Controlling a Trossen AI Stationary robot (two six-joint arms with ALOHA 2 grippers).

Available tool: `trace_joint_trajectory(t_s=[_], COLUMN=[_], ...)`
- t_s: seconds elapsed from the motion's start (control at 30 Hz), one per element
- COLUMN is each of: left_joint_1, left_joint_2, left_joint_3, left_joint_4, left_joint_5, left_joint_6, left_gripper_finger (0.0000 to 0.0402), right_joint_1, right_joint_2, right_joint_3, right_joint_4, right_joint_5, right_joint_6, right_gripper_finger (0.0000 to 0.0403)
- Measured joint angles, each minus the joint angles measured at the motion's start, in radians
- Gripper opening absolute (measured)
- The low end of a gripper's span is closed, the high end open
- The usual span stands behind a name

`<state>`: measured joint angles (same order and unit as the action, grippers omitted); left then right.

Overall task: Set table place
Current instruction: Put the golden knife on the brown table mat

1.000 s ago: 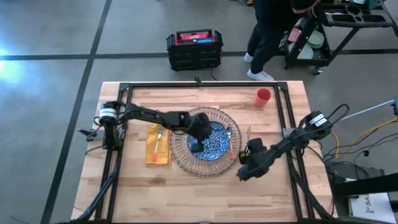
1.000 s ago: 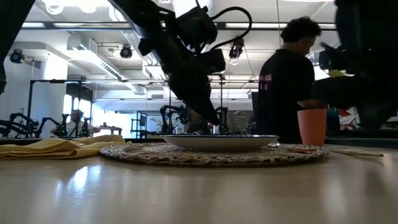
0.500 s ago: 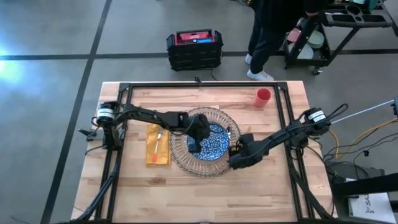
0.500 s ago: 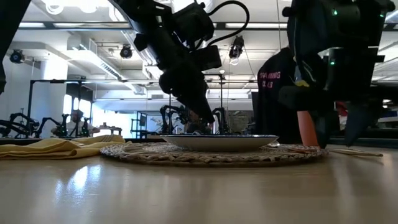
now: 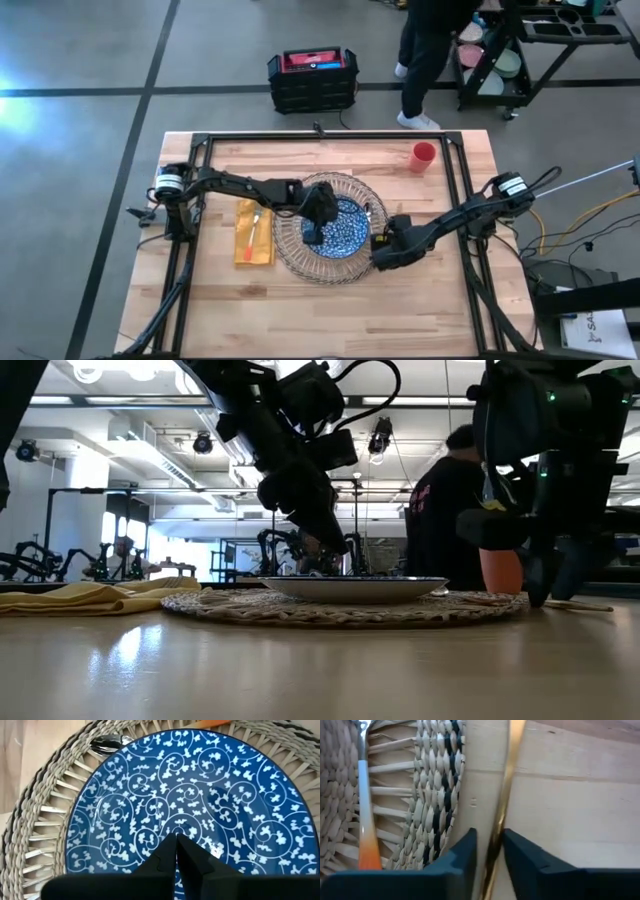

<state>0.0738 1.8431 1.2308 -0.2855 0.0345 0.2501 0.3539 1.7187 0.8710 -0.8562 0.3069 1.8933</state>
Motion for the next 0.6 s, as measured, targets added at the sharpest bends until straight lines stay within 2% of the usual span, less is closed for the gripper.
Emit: trace_joint_trajectory(t_s=[0.1,0.17,0.43,0.6], left_joint_1=[0.000,0.000,0.000,0.000], left_joint_2=[-0.001,-0.001,-0.001,-0.001], left_joint_3=[0.000,0.000,-0.008,-0.008], left_joint_4=[-0.007,-0.020,-0.025,-0.025], left_joint_5=[0.000,0.000,0.000,0.000], left_joint_6=[0.000,-0.003,-0.023,-0.027], left_gripper_finger=[0.0000,0.0000,0.0000,0.0000], right_joint_1=[0.020,0.040,0.074,0.054], right_joint_2=[0.002,0.003,-0.002,-0.011], right_joint_3=[0.007,0.010,0.045,0.135], right_joint_4=[0.004,0.003,-0.081,-0.161], right_joint_5=[0.015,0.030,0.024,0.083], right_joint_6=[-0.013,-0.014,0.032,-0.018], right_gripper_finger=[0.0034,0.0012,0.0004,0.0003])
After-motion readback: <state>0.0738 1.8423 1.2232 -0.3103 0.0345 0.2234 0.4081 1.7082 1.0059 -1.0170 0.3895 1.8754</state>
